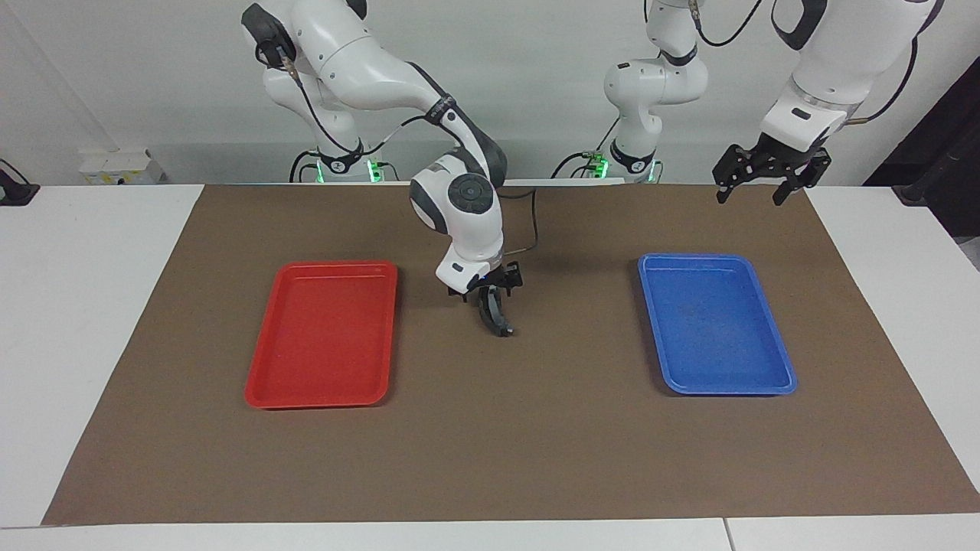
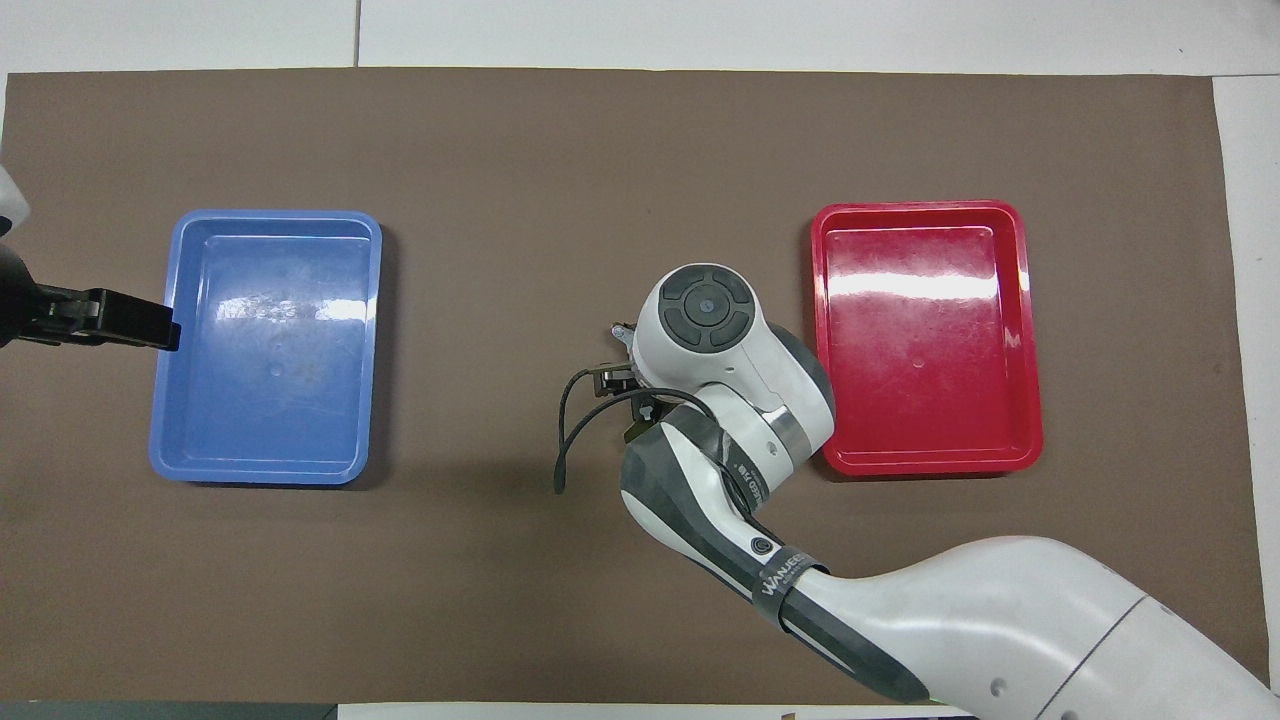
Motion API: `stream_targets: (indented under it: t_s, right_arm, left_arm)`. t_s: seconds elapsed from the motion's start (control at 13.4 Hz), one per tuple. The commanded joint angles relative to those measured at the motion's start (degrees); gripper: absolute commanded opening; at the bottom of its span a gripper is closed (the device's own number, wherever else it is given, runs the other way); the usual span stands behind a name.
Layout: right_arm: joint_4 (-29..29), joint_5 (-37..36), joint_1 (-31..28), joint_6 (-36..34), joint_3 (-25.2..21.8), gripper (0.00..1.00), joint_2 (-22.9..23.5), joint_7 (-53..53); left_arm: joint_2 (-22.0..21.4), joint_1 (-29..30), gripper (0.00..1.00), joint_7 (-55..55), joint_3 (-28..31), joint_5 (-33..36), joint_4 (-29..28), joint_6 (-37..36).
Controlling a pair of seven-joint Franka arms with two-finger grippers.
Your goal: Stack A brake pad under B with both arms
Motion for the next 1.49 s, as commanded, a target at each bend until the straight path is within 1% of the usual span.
stream_targets:
  t_s: [0.0,0.07,0.15,0.3,0.37,0.52,0.67,0.82,1.04,1.12,1.41]
  right_arm:
    - [-0.4,-1.2,-3.4,-5.7,0.3,1.00,-6.1,0.8]
    - [0.0,-1.1,-5.0,-8.3,-0.4,1.00,-7.9,0.2]
    - [0.3,-1.0,-5.0,-11.2,-3.0,1.00,-9.9,-1.9]
    - [1.4,0.4,-5.0,-16.7,-8.8,1.00,-12.9,-9.5]
    - [2.5,2.5,-5.0,-19.8,-12.7,1.00,-14.4,-13.9]
    - [2.5,5.7,-5.1,-22.6,-18.8,1.00,-16.6,-20.0]
    - [3.1,6.3,-5.1,-27.2,-22.6,1.00,-19.3,-25.3]
    - [5.5,6.2,-5.7,-33.4,-25.2,1.00,-21.7,-27.3]
    - [7.0,5.9,-6.5,-39.0,-27.4,1.00,-25.3,-27.7]
    - [7.5,5.6,-7.1,-40.1,-27.4,1.00,-25.4,-27.8]
    - [8.5,5.3,-9.8,-39.1,-28.3,1.00,-24.4,-31.1]
  left_arm:
    - [0.1,-0.1,1.00,0.2,0.1,-0.8,0.6,-1.1]
    - [0.1,-0.1,1.00,0.2,0.1,-0.8,0.6,-1.1]
    - [0.1,-0.1,1.00,0.2,0.1,-0.8,0.6,-1.0]
    - [0.1,-0.1,1.00,0.2,0.1,-0.8,0.6,-1.0]
    - [0.1,-0.2,1.00,0.2,0.1,-0.8,0.6,-0.9]
    - [0.1,-0.2,1.00,0.2,0.0,-0.8,0.6,-0.9]
    - [0.2,-0.2,1.00,0.2,0.0,-0.8,0.6,-1.0]
    - [0.3,-0.3,1.00,0.2,-0.1,-0.8,0.5,-0.8]
    - [0.4,-0.4,1.00,0.2,-0.1,-0.8,0.6,-0.9]
    - [0.4,-0.4,1.00,0.2,-0.1,-0.8,0.6,-0.9]
    - [0.4,-0.4,1.00,0.2,-0.1,-0.8,0.7,-0.9]
